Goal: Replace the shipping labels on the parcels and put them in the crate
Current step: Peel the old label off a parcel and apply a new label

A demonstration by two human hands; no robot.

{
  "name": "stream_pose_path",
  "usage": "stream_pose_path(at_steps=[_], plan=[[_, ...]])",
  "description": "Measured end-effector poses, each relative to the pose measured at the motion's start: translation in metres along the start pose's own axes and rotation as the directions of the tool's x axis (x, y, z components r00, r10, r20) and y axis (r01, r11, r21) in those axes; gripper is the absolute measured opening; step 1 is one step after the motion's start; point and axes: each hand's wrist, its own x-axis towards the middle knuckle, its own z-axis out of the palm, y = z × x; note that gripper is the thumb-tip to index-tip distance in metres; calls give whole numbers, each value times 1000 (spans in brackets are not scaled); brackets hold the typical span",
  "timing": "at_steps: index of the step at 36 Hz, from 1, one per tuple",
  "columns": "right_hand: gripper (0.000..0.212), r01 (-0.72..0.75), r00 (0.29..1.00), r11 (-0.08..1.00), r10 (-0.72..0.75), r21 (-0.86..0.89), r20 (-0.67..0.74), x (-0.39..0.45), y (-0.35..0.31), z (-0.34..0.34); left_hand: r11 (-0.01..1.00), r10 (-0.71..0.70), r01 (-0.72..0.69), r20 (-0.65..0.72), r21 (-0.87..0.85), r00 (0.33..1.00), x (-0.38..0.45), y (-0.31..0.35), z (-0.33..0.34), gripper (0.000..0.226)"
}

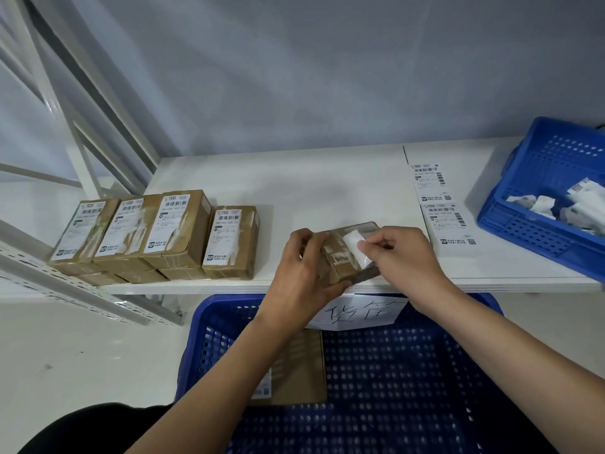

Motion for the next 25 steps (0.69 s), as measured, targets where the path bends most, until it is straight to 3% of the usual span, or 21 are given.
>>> stream_pose_path(at_steps=[5,11,17,25], plan=[[3,-66,998,992,67,107,-6,1,0,-1,1000,-3,3,6,11,1000,0,-2,0,82],[2,-73,997,991,76,111,-23,3,2,0,1000,-5,5,-8,8,1000,1,-3,2,81],[5,54,995,996,-48,-69,90,3,4,-2,1000,0,0,33,6,999,-2,-4,4,90],[13,141,986,981,-127,-135,107,-5,-4,-1,999,34,-35,24,42,999,0,-5,-2,86]])
